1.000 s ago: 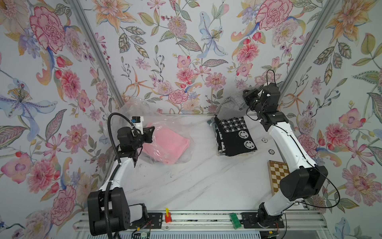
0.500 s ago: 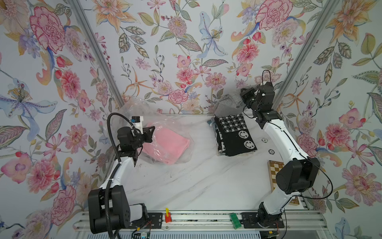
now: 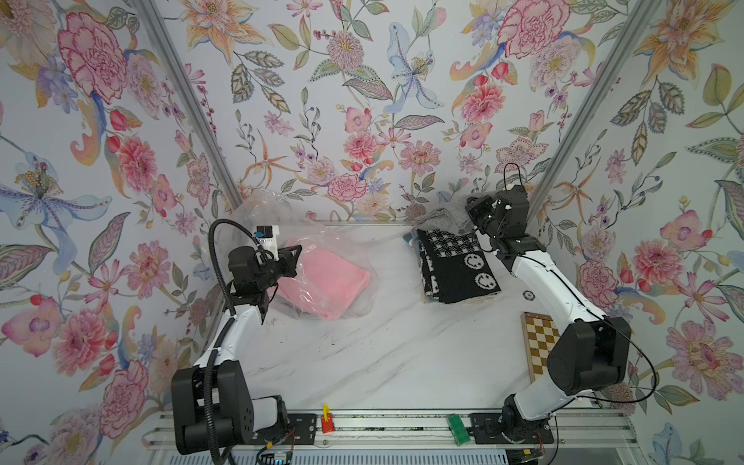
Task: Take the blanket out of the vacuum bag
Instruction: Place the blanket at the center of the board.
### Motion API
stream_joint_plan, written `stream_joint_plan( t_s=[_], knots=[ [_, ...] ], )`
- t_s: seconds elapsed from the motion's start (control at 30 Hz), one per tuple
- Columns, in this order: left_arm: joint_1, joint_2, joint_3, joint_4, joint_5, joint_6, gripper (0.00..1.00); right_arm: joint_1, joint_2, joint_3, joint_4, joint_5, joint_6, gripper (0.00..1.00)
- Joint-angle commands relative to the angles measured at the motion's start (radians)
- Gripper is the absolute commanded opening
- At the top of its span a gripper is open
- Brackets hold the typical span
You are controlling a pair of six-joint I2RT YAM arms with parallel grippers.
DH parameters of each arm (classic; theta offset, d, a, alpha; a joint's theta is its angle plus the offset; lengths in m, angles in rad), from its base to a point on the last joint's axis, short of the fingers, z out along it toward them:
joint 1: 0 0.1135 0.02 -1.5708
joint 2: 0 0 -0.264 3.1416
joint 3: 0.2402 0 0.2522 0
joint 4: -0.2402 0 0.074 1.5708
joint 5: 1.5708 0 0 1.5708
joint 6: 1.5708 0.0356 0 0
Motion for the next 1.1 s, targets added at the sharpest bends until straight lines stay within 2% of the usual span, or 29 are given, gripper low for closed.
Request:
stream_joint_plan(
  t_s=[0.0,0.4,0.83,1.07],
  knots=[
    [0.014,0.001,0.004,0.057,0.021,-0.016,0.02,0.009,-0.079,-0.054,0.057,0.039,0.017,0.0],
    [0.015,0.01,0.008,0.045,0.014,-0.007,0.02,0.024,-0.154,-0.227,0.005,0.037,0.064,0.0],
    [0.02,0.022,0.014,0.027,0.004,0.008,0.02,0.05,-0.169,-0.297,-0.069,0.054,0.1,0.0],
    [0.02,0.023,0.017,0.022,0.0,0.013,0.02,0.083,-0.182,-0.313,-0.157,0.09,0.153,0.04]
  ],
)
